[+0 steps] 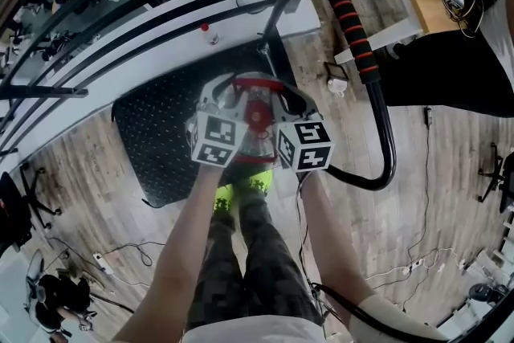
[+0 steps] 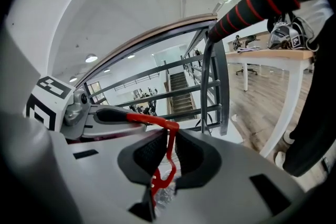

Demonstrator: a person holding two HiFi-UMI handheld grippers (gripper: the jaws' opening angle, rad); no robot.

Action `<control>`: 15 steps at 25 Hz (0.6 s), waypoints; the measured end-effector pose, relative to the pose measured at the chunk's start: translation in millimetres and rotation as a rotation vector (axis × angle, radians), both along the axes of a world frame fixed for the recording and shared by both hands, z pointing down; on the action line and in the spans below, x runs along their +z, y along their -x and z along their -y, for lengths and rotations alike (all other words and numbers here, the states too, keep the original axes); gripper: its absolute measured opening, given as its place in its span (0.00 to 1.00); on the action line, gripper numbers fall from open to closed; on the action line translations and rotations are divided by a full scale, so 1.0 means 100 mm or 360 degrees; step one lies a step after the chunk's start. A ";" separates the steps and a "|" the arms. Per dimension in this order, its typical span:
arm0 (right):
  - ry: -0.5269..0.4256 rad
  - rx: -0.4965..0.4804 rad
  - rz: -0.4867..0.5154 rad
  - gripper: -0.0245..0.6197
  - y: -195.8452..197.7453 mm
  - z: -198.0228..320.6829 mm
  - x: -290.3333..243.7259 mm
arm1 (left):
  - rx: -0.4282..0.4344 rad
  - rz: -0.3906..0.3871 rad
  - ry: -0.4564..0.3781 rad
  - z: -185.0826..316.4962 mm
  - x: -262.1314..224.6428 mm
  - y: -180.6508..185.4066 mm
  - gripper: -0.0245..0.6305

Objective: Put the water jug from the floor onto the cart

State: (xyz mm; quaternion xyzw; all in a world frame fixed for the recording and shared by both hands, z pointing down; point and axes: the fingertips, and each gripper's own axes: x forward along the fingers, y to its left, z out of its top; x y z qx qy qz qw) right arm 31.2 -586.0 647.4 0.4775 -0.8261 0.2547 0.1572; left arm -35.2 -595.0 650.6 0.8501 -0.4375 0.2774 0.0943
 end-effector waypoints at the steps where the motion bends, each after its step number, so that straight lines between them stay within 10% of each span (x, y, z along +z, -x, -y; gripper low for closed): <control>1: 0.0000 -0.0002 -0.0014 0.09 0.00 0.00 0.00 | 0.0002 0.0009 -0.0004 0.00 -0.01 0.00 0.17; 9: 0.0002 0.0010 -0.0041 0.10 -0.01 0.03 0.00 | 0.0005 0.0020 0.0007 -0.04 -0.02 0.07 0.24; 15: -0.0019 -0.0006 -0.0007 0.28 0.04 0.01 -0.05 | -0.0040 0.0027 0.0016 -0.09 0.00 0.15 0.26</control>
